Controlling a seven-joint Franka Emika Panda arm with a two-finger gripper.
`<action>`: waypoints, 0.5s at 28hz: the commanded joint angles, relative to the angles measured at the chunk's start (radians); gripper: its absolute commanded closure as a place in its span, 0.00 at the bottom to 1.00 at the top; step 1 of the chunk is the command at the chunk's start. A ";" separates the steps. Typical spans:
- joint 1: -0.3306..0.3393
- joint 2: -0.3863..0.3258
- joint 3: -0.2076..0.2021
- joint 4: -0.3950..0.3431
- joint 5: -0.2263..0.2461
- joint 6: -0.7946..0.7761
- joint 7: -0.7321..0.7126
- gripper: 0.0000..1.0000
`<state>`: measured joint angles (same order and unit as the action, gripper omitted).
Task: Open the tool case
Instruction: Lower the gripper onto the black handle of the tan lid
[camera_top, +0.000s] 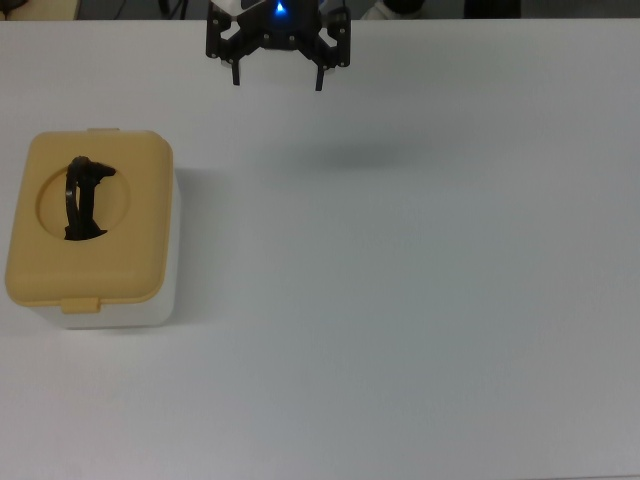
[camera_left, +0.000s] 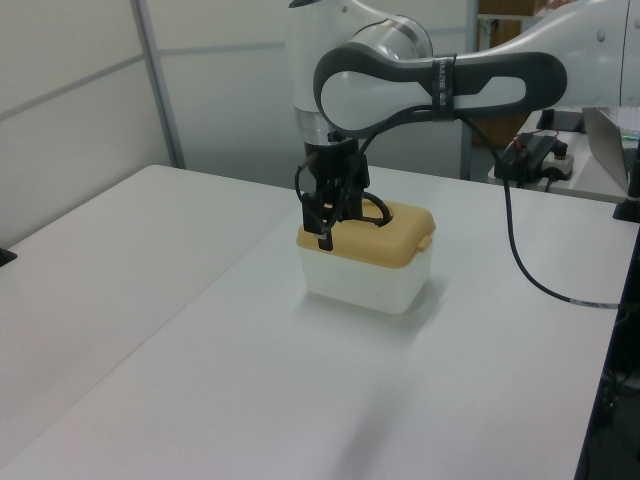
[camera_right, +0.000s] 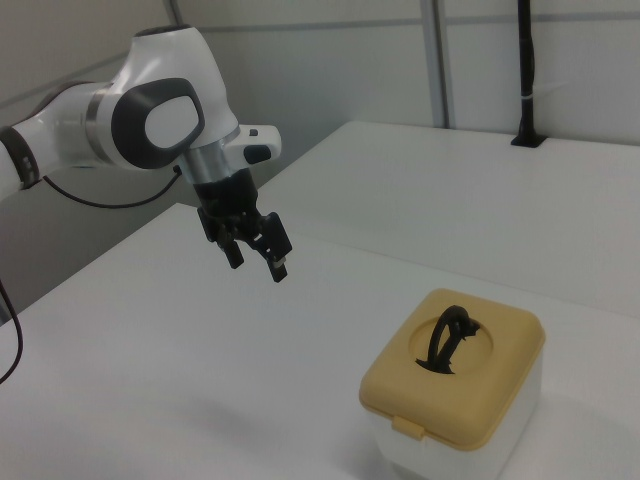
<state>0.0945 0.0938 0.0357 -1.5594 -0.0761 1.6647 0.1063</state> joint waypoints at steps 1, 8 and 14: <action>-0.015 -0.002 -0.013 -0.004 -0.010 0.010 -0.083 0.00; -0.110 0.001 -0.011 0.016 0.002 0.013 -0.227 0.00; -0.199 0.023 -0.011 0.015 0.001 0.076 -0.249 0.00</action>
<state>-0.0527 0.0974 0.0227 -1.5498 -0.0761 1.6884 -0.1027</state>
